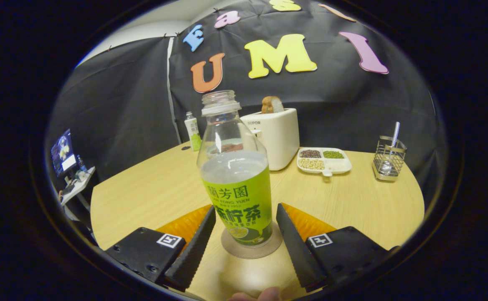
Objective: Take the bottle from table, then pour the juice into the cup, finally place the bottle on the coaster
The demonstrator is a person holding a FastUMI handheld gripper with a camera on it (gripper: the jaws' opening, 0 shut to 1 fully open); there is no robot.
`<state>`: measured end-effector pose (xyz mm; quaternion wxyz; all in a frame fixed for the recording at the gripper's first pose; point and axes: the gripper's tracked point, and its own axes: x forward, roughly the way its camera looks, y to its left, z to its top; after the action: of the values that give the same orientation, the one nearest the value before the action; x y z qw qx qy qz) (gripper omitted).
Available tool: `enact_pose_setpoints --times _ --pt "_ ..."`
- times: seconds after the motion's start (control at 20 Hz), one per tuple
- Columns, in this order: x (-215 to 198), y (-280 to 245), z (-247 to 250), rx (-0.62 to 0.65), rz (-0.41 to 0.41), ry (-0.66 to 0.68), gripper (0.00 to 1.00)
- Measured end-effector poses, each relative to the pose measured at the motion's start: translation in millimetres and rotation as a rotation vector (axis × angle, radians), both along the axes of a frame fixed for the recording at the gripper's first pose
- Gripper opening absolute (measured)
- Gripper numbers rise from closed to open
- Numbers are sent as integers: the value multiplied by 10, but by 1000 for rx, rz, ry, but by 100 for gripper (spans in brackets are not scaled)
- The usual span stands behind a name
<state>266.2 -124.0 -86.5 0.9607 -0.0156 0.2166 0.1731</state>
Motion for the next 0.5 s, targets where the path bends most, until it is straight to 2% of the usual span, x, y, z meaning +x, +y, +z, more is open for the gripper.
enact_pose_setpoints --times 0.3,0.5 --pt "-152 -60 170 1 -28 -27 95" --pt "-461 -111 454 15 -62 -73 95"
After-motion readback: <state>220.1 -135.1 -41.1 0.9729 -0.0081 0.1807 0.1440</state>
